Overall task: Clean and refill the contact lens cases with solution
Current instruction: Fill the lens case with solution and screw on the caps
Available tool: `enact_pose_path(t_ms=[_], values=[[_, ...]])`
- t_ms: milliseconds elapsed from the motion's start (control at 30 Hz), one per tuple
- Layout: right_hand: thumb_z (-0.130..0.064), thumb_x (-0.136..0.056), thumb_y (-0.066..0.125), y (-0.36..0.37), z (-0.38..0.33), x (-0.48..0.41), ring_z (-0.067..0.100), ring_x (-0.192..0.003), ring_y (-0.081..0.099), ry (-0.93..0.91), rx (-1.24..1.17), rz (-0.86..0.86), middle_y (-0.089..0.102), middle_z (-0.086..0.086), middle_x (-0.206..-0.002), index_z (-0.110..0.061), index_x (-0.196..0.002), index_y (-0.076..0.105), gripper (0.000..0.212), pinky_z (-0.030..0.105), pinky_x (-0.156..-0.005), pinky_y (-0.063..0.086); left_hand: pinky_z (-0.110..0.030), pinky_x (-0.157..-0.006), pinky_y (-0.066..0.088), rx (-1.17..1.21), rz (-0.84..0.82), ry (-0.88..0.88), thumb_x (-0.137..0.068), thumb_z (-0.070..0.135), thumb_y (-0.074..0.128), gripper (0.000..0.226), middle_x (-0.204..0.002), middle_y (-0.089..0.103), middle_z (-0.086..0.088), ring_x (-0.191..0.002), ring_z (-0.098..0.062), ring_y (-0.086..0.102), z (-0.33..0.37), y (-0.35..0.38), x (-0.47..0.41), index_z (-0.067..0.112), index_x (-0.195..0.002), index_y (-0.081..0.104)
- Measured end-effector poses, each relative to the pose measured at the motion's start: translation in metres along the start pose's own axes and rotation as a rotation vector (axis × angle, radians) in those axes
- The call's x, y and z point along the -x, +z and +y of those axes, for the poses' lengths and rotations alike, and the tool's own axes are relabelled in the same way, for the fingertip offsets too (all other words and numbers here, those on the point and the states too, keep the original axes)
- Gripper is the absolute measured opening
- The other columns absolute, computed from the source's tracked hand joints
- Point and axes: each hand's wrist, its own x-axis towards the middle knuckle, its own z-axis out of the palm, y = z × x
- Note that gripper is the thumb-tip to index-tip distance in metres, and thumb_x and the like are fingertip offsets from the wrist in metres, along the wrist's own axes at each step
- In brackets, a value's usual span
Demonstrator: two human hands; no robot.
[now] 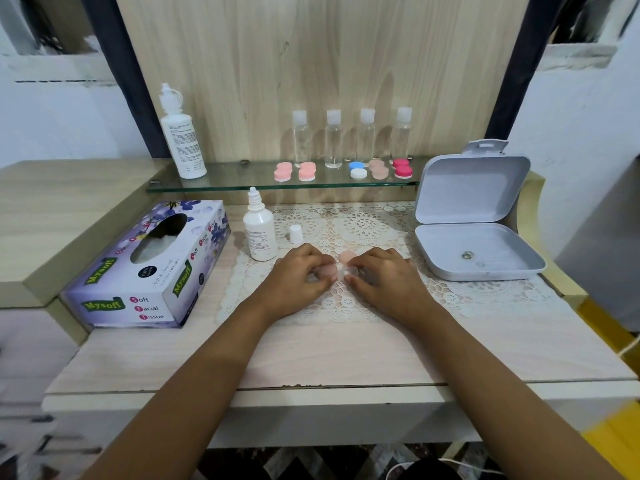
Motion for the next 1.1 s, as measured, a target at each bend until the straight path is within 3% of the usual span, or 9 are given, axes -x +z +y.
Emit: enact_pose_path(t_ms=[133,233,400,500,600,800,900,1000,1100], values=[[-0.054,-0.076,0.041,0.0005,0.0,0.0004,0.018,-0.104,0.05,0.006,0.0,-0.006,0.062,-0.007,-0.105,-0.028,-0.108,0.065,0.047,0.04,-0.088,0.04,-0.038,-0.097,0.043,-0.004,-0.04,-0.029,-0.075,0.035,0.056,0.044,-0.098,0.05,0.021,-0.101,-0.007,0.054,0.002,0.0001,0.0022,0.023,-0.116,0.065],[-0.051,-0.082,0.049,-0.0005,0.0,0.0003,0.019,-0.104,0.05,0.009,0.006,-0.018,0.062,-0.006,-0.106,-0.028,-0.108,0.065,0.038,0.04,-0.088,0.04,-0.037,-0.101,0.039,0.02,-0.026,-0.06,-0.076,0.05,0.064,0.05,-0.103,0.047,0.019,-0.105,-0.006,0.051,0.0028,0.0007,0.0023,0.026,-0.12,0.058],[-0.054,-0.079,0.045,-0.0008,-0.0015,0.0016,0.022,-0.102,0.052,0.004,-0.015,-0.003,0.063,-0.004,-0.104,-0.026,-0.107,0.066,0.045,0.045,-0.087,0.043,-0.01,-0.082,0.04,0.031,0.039,-0.08,-0.082,0.027,0.069,0.031,-0.1,0.056,0.01,-0.096,-0.006,0.054,0.0038,0.0,0.0013,0.019,-0.11,0.058],[-0.055,-0.076,0.041,-0.0007,-0.002,0.0016,0.021,-0.102,0.051,0.02,-0.02,-0.011,0.062,-0.005,-0.104,-0.027,-0.106,0.066,0.047,0.044,-0.088,0.043,-0.024,-0.096,0.043,0.055,0.012,-0.076,-0.083,0.017,0.064,0.035,-0.111,0.058,0.009,-0.106,-0.007,0.055,0.0027,0.0,0.0034,0.019,-0.117,0.059],[-0.055,-0.077,0.041,-0.0006,-0.0014,0.0012,0.021,-0.102,0.051,0.015,-0.017,-0.008,0.062,-0.005,-0.104,-0.027,-0.106,0.066,0.048,0.044,-0.088,0.043,-0.036,-0.101,0.04,0.025,-0.014,-0.076,-0.08,0.037,0.068,0.047,-0.115,0.052,0.009,-0.109,-0.009,0.052,0.0024,0.001,0.0037,0.02,-0.122,0.054],[-0.056,-0.077,0.041,0.0006,0.0001,0.0009,0.02,-0.101,0.051,0.003,-0.016,-0.001,0.062,-0.005,-0.103,-0.027,-0.107,0.065,0.048,0.044,-0.087,0.043,-0.035,-0.087,0.045,-0.046,0.027,-0.101,-0.08,0.042,0.067,0.031,-0.097,0.053,0.01,-0.093,-0.009,0.052,0.0044,0.0016,0.0013,0.019,-0.097,0.055],[-0.052,-0.08,0.045,0.0004,0.0009,0.0007,0.02,-0.103,0.05,0.007,-0.018,-0.009,0.062,-0.005,-0.105,-0.027,-0.108,0.065,0.043,0.043,-0.089,0.042,-0.038,-0.095,0.043,-0.009,-0.005,-0.076,-0.086,0.032,0.063,0.023,-0.102,0.054,0.011,-0.099,-0.007,0.053,-0.0006,0.0008,0.0022,0.02,-0.105,0.06],[-0.048,-0.085,0.051,0.0007,0.0018,0.0001,0.02,-0.105,0.049,0.003,-0.002,-0.018,0.061,-0.006,-0.108,-0.027,-0.11,0.064,0.035,0.042,-0.089,0.04,-0.038,-0.101,0.039,-0.027,-0.038,-0.072,-0.085,0.032,0.065,0.04,-0.114,0.053,0.008,-0.109,-0.007,0.052,-0.0012,0.0005,0.0016,0.02,-0.122,0.056],[-0.05,-0.083,0.047,0.0004,0.0015,0.0,0.02,-0.104,0.05,-0.011,0.002,-0.019,0.061,-0.005,-0.107,-0.027,-0.11,0.064,0.039,0.042,-0.088,0.041,-0.028,-0.094,0.04,-0.024,-0.005,-0.109,-0.078,0.043,0.069,0.045,-0.109,0.052,0.011,-0.103,-0.006,0.051,0.0006,0.0012,0.0005,0.02,-0.114,0.055]])
